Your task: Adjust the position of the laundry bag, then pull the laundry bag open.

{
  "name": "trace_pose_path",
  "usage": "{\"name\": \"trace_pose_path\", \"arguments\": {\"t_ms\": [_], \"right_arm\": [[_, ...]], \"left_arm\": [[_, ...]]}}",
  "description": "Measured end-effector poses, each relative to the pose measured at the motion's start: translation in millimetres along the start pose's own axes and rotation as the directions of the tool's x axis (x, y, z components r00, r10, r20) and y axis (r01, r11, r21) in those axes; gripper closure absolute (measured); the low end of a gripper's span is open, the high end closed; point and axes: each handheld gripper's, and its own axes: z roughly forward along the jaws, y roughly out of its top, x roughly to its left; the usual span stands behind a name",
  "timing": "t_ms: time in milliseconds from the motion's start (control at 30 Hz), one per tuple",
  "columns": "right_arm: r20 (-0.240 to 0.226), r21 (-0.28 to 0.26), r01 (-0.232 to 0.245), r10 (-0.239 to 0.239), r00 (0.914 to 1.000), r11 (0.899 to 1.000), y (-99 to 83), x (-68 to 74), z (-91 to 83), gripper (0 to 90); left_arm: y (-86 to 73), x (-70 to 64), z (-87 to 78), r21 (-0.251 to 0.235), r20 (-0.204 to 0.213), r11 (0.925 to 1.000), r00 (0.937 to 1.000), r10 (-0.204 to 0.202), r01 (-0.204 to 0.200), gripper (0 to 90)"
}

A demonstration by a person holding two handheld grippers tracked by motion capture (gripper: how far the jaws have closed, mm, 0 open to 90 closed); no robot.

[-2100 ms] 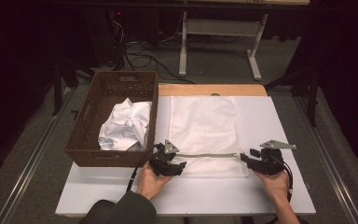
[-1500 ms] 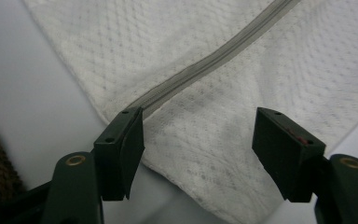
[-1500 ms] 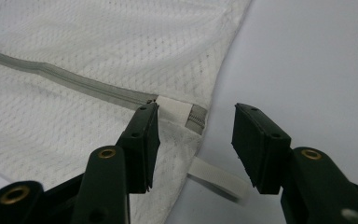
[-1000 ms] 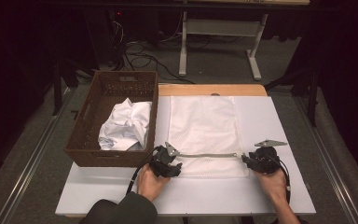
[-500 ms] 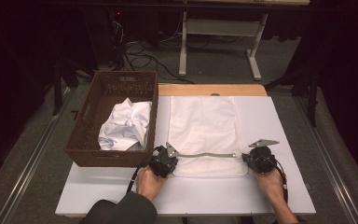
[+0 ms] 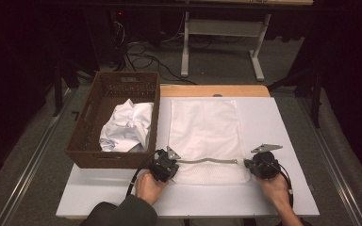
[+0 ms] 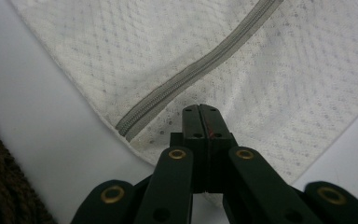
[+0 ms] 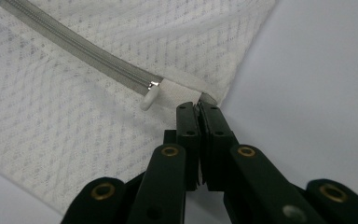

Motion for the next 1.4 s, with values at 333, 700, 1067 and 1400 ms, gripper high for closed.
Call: {"name": "trace_pose_path", "arguments": {"t_ms": [333,700,1067,1400], "right_arm": [[-0.027,-0.041,-0.003,0.001,0.9996,0.999,-6.6,4.7,-8.4,76.6],[-0.100,-0.130,-0.049,0.036,0.9943,0.990,-2.5,-4.5,-12.3,77.0],[-0.106,-0.118,-0.055,0.043,0.9934,0.991,1.4,-6.7,-8.0,87.8],[-0.123,-0.105,-0.057,0.044,0.9915,0.993,2.2,-8.6,-4.8,89.9]], "left_arm": [[-1.4,-3.5,-7.9,-0.019,0.020,0.9998,0.9998,0.008,-0.008,76.4],[8.6,-8.0,-10.0,-0.056,0.056,0.9982,0.9983,-0.017,0.020,44.0],[20.9,-16.1,-21.8,-0.134,0.068,0.9908,0.9973,0.027,-0.017,40.7],[36.4,-22.4,-15.8,-0.148,0.064,0.9880,0.9965,0.054,-0.044,40.1]]}}
